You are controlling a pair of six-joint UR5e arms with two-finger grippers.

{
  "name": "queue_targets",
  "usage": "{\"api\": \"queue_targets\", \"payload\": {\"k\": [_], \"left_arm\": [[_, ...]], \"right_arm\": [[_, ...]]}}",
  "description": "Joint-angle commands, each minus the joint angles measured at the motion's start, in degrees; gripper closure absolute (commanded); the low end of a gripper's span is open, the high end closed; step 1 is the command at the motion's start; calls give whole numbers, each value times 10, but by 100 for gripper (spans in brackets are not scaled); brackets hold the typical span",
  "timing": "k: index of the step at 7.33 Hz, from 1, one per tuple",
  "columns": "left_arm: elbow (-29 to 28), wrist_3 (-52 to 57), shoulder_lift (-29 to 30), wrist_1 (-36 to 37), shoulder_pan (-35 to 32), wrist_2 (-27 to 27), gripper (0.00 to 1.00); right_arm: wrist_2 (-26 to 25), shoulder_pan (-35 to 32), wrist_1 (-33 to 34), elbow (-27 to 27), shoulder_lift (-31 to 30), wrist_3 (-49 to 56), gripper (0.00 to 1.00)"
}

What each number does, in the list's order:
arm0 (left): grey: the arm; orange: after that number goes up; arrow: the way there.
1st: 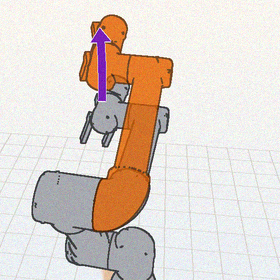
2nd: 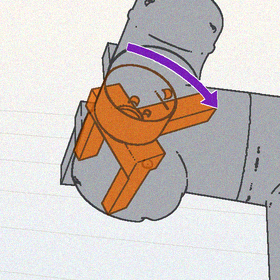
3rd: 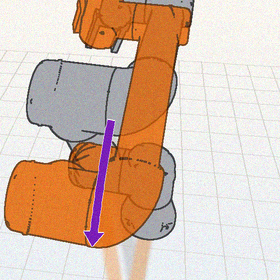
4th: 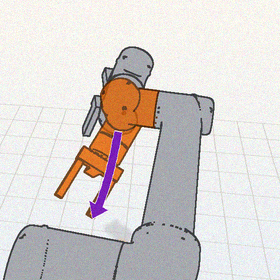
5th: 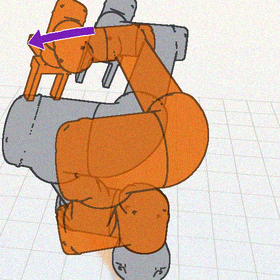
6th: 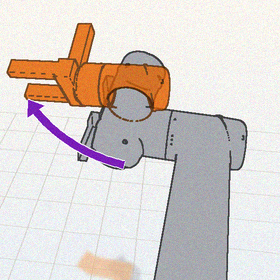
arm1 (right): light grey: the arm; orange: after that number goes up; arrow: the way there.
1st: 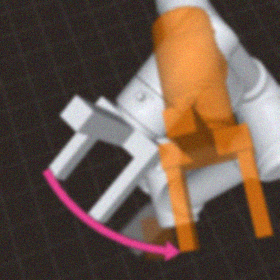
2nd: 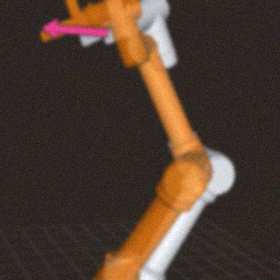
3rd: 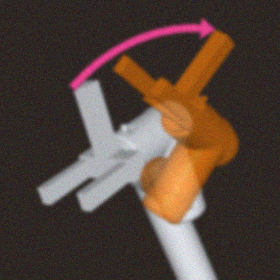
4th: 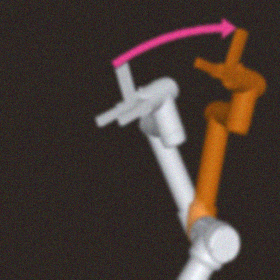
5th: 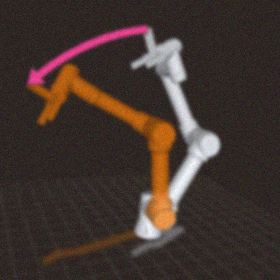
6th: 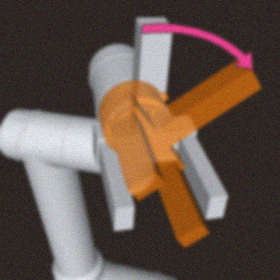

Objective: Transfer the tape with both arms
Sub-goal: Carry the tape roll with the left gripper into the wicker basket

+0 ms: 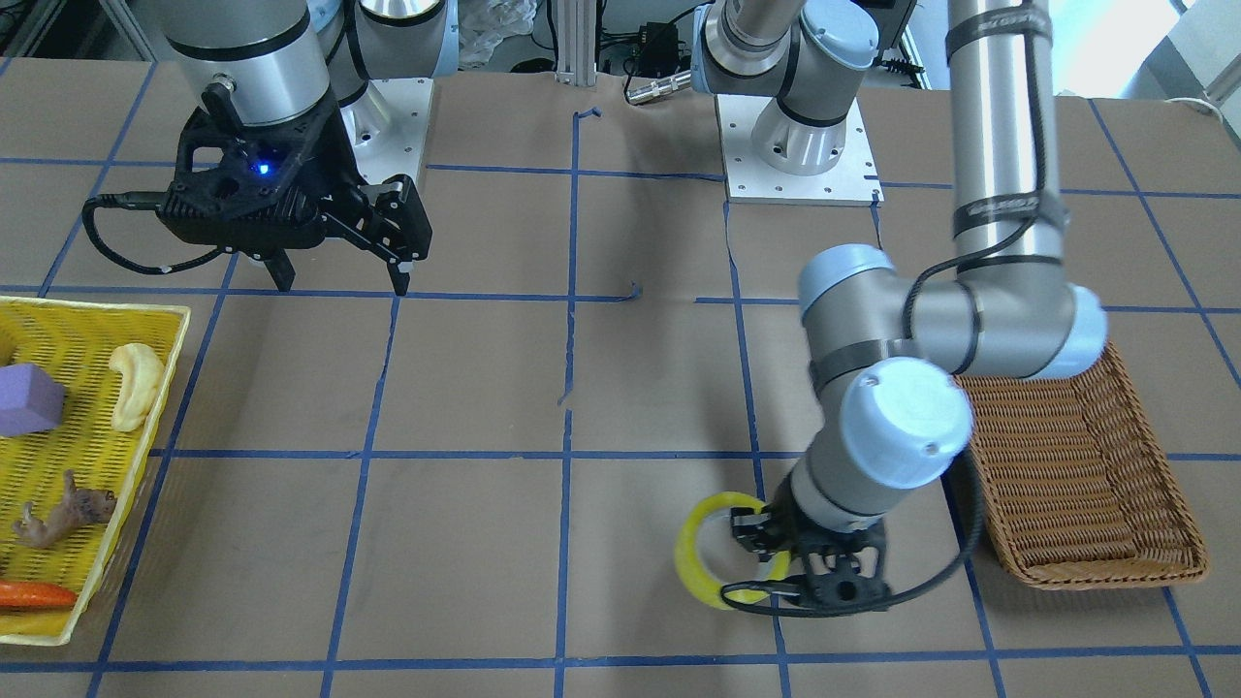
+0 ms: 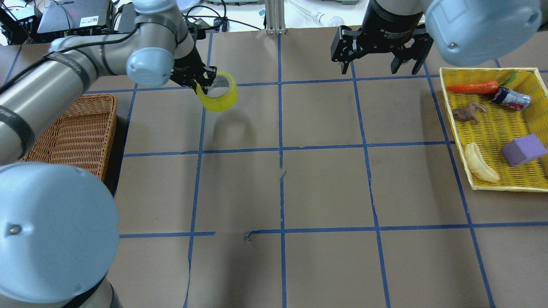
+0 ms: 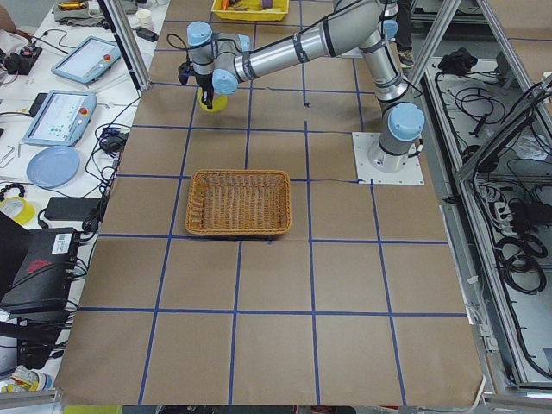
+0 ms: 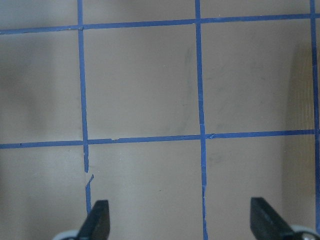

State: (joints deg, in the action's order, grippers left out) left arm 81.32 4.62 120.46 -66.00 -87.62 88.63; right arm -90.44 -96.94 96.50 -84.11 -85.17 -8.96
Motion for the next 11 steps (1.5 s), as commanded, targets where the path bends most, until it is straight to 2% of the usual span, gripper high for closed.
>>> {"api": "queue_targets", "payload": {"k": [1, 3, 5, 7, 8, 9, 11], "left_arm": [[7, 149, -53, -84, 140, 13, 100], [14, 361, -58, -82, 287, 13, 100], [23, 467, -30, -63, 369, 3, 100], [100, 466, -16, 42, 367, -3, 100], [119, 458, -15, 73, 360, -21, 100], [120, 458, -15, 75, 358, -21, 100], [121, 460, -25, 69, 356, -22, 0]], "right_arm": [[0, 0, 0, 0, 0, 0, 0], [0, 0, 3, 0, 0, 0, 0], [1, 1, 4, 0, 0, 0, 0], [1, 0, 4, -1, 0, 0, 0], [1, 1, 4, -1, 0, 0, 0], [1, 0, 4, -1, 0, 0, 0], [1, 0, 4, -1, 0, -1, 0]]}}
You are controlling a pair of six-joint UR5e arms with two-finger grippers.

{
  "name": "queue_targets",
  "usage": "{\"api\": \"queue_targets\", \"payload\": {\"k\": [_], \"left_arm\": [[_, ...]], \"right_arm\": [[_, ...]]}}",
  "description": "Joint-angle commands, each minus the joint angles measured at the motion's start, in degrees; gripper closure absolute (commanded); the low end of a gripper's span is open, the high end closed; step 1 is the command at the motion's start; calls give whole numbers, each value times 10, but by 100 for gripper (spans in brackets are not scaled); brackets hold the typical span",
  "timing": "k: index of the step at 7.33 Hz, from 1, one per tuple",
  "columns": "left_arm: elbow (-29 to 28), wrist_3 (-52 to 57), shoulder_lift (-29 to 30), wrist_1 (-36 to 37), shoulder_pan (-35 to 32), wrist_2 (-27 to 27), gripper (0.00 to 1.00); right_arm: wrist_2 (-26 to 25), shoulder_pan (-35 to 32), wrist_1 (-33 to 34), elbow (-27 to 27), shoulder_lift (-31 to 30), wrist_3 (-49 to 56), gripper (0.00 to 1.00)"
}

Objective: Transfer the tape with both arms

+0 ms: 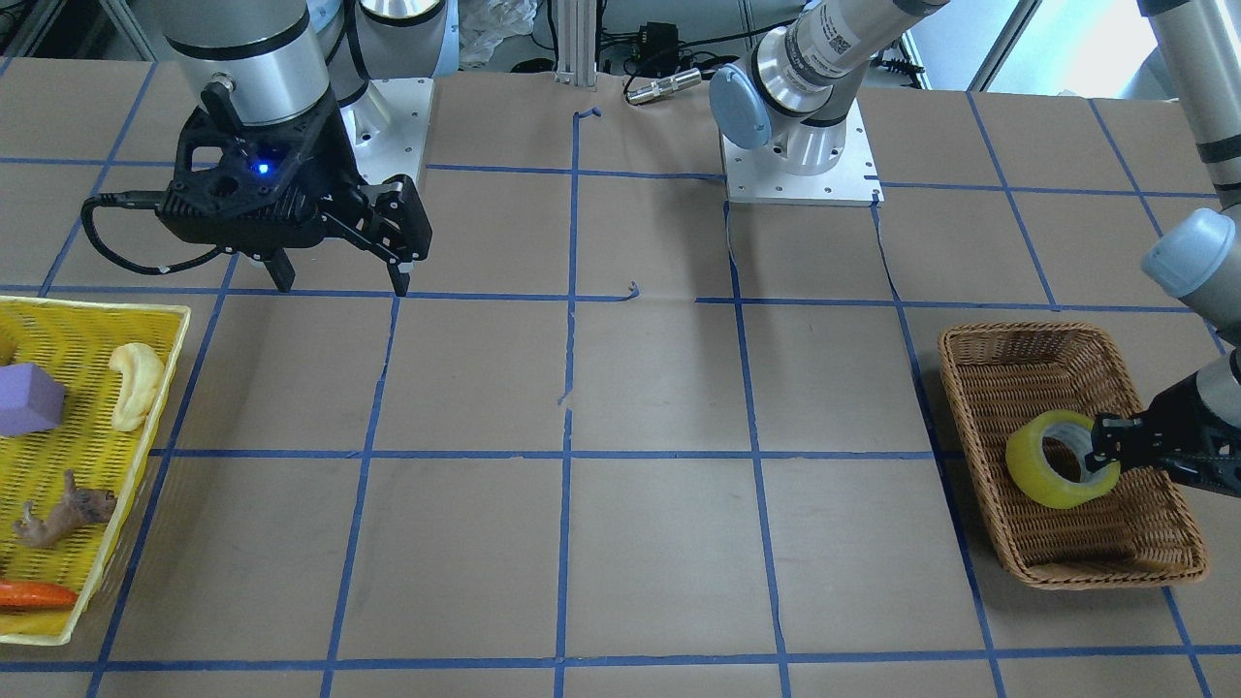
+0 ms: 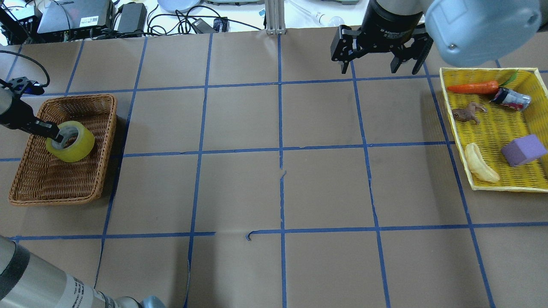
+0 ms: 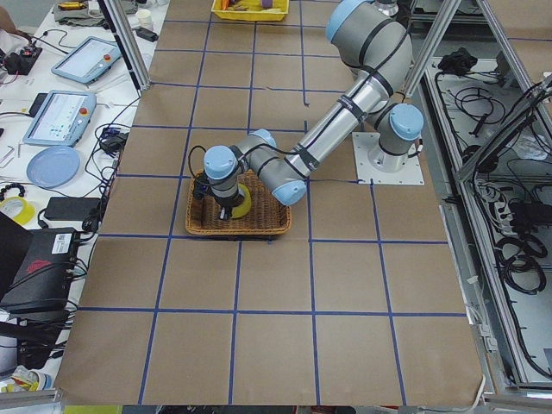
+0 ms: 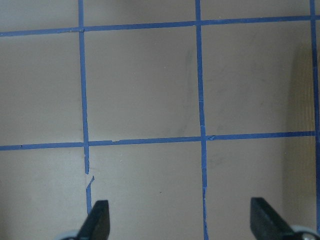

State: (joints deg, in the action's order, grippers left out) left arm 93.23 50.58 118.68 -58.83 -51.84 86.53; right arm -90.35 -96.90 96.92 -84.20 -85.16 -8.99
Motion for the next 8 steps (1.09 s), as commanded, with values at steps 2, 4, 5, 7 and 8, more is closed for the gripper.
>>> {"api": "queue_targets", "payload": {"k": [2, 4, 5, 7, 8], "left_arm": [[-4, -2, -44, -28, -32, 2, 0], [-43, -22, -89, -90, -105, 3, 0], [-56, -54, -110, -121, -150, 3, 0], [-56, -133, -136, -167, -206, 5, 0], [-53, -181, -150, -169, -238, 10, 0]], "right_arm": [[0, 0, 0, 1, 0, -1, 0], [0, 0, 1, 0, 1, -1, 0], [0, 0, 5, 0, 1, -1, 0], [1, 0, 12, 0, 2, -1, 0], [1, -2, 23, 0, 3, 0, 0]]}}
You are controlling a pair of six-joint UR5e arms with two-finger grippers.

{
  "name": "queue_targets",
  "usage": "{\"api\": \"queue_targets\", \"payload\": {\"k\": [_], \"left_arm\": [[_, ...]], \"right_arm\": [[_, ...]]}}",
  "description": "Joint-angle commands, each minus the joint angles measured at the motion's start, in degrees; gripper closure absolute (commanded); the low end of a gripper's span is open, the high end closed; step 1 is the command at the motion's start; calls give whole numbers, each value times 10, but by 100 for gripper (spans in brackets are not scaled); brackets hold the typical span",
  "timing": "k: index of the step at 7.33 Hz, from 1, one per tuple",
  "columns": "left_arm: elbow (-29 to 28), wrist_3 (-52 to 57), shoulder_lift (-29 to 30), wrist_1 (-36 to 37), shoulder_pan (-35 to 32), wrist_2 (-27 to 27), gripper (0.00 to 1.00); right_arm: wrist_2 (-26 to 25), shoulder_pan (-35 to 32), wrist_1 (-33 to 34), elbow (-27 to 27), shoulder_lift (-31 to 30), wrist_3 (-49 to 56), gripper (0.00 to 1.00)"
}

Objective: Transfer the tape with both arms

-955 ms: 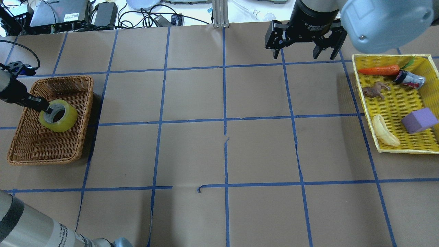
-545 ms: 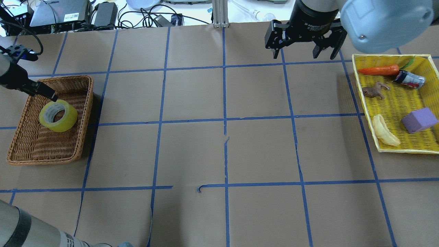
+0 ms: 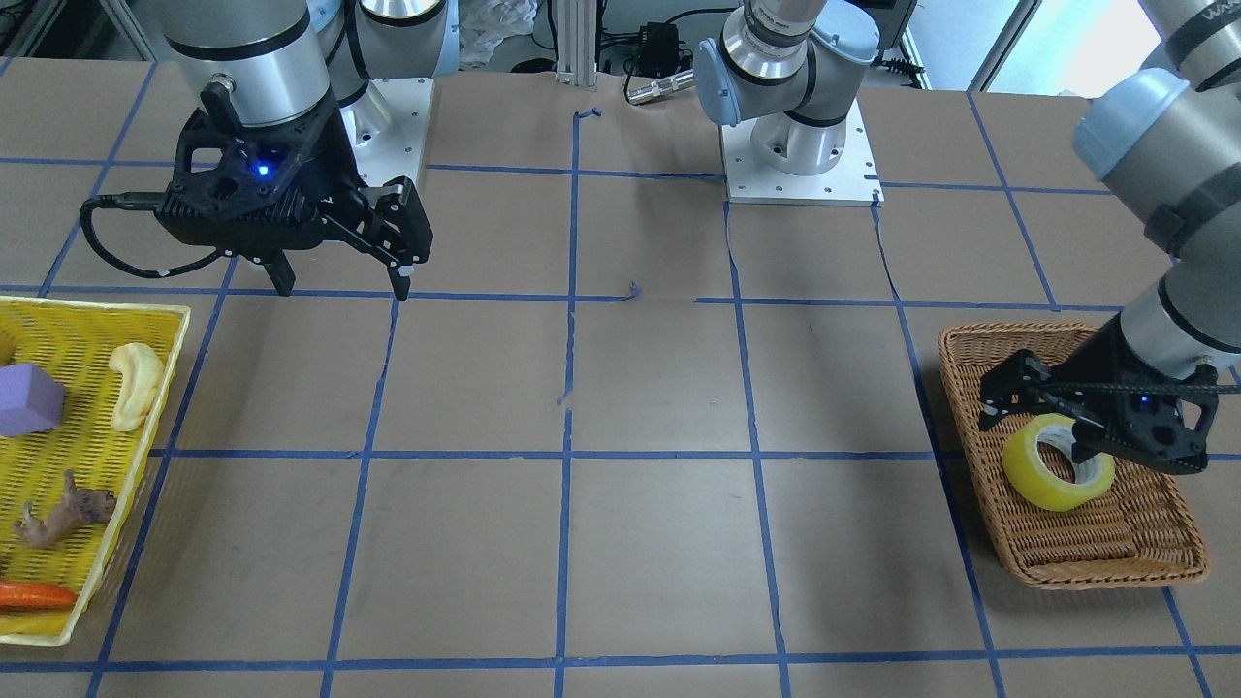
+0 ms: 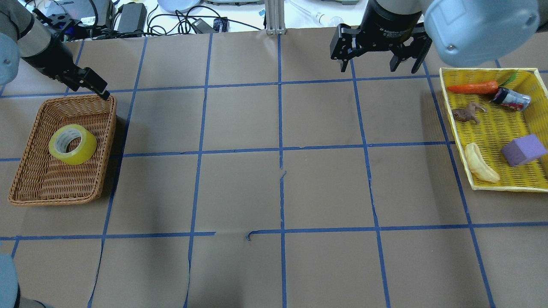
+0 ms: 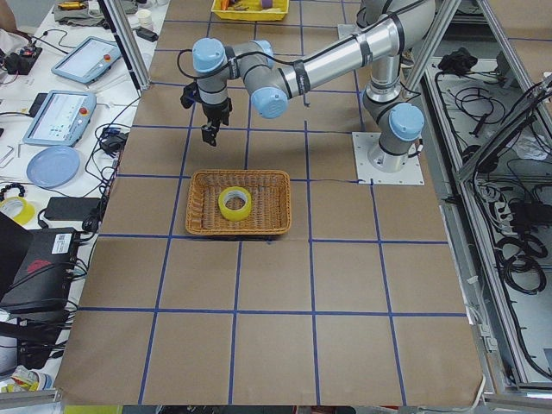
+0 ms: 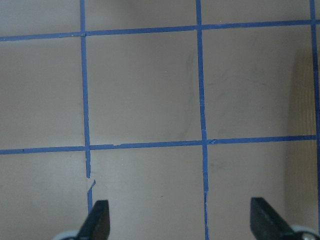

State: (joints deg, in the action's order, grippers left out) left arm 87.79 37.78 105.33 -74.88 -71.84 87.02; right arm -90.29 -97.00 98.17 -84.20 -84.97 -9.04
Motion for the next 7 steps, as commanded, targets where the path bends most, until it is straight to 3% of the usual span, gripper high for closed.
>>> {"api": "queue_targets", "payload": {"k": [1, 4, 7], "left_arm": [[1, -149, -39, -27, -71, 6, 0], [-4, -283, -87, -65, -152, 23, 0], [-2, -300, -136, -121, -183, 36, 0]], "right_arm": [[-1, -1, 11, 0, 2, 1, 0], [-1, -1, 11, 0, 2, 1, 0], [-1, 1, 11, 0, 1, 0, 0]]}}
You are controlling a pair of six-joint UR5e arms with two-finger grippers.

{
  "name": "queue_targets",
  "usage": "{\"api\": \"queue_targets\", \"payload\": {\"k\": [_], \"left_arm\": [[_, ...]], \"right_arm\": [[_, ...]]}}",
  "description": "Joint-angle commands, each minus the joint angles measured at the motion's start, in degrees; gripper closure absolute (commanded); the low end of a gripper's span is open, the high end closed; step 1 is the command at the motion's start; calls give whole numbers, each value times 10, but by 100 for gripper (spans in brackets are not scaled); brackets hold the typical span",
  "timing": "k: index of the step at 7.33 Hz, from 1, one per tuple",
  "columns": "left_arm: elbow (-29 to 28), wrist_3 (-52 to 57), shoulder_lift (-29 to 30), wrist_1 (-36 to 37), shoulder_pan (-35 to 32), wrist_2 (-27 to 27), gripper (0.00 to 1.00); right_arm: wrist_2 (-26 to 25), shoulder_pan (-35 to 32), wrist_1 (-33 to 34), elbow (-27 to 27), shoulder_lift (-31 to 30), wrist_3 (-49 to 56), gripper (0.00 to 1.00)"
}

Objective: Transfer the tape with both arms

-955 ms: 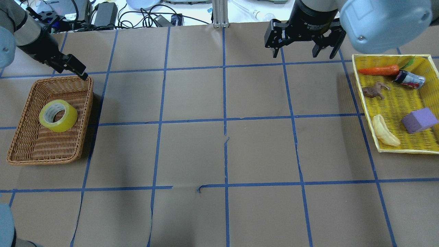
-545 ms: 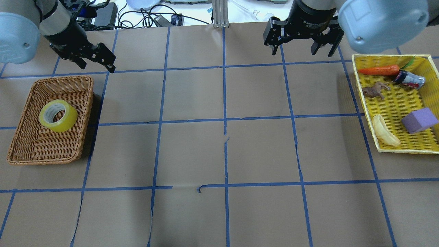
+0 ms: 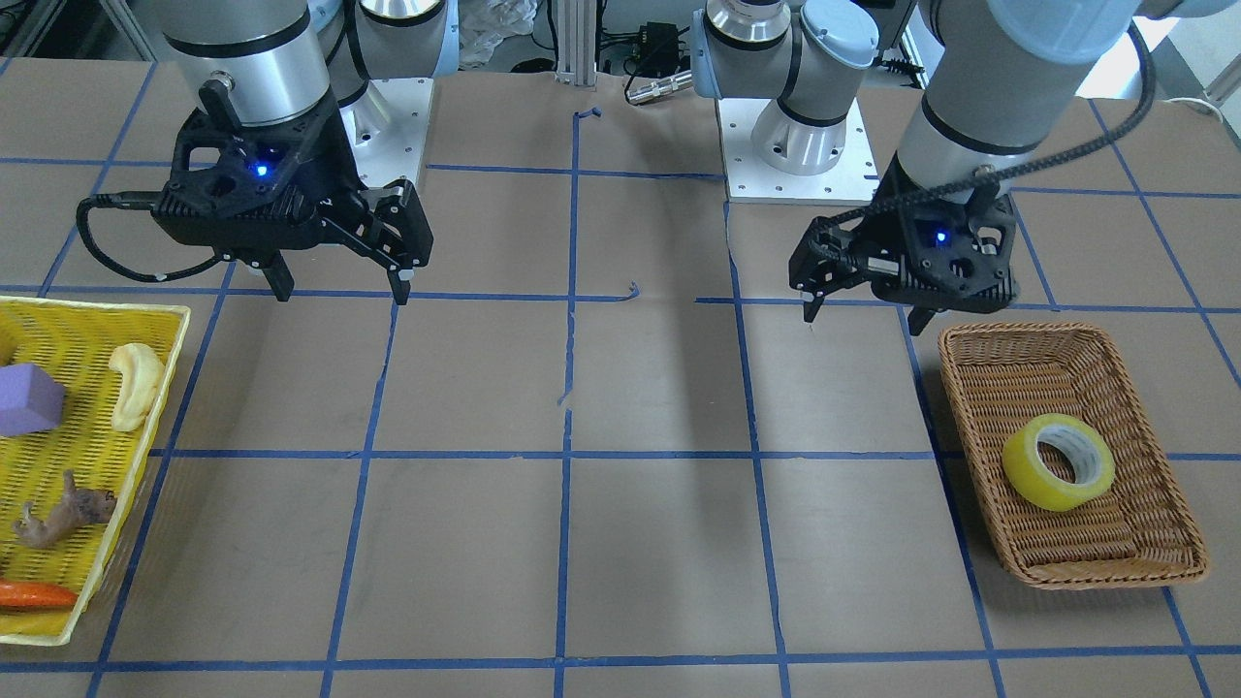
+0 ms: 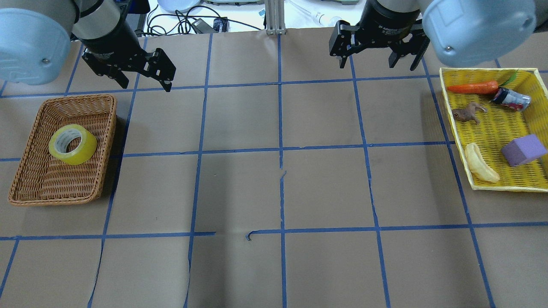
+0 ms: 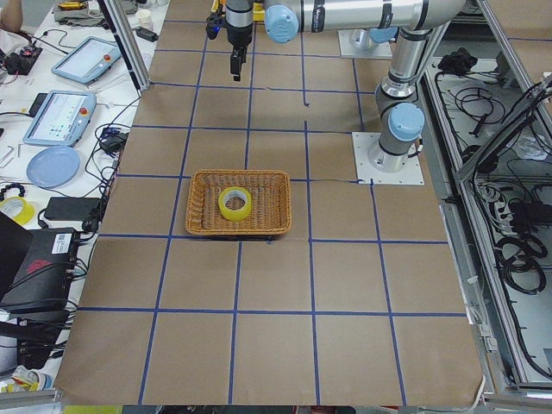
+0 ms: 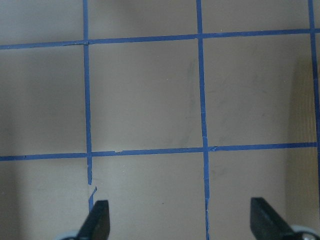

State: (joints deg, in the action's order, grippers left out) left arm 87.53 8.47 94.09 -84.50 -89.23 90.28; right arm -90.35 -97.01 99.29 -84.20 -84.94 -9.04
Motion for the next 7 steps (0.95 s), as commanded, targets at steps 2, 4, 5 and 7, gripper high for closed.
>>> {"api": "queue_targets", "payload": {"k": [2, 4, 5, 7], "left_arm": [[8, -6, -54, -30, -9, 10, 0], [11, -6, -76, -48, -9, 14, 0], [4, -6, -64, -43, -9, 11, 0], [4, -7, -61, -42, -9, 6, 0]], "right_arm": [[1, 1, 0, 1, 0, 0, 0], [0, 1, 2, 1, 0, 1, 0], [0, 1, 1, 0, 0, 0, 0], [-1, 1, 1, 0, 0, 0, 0]]}}
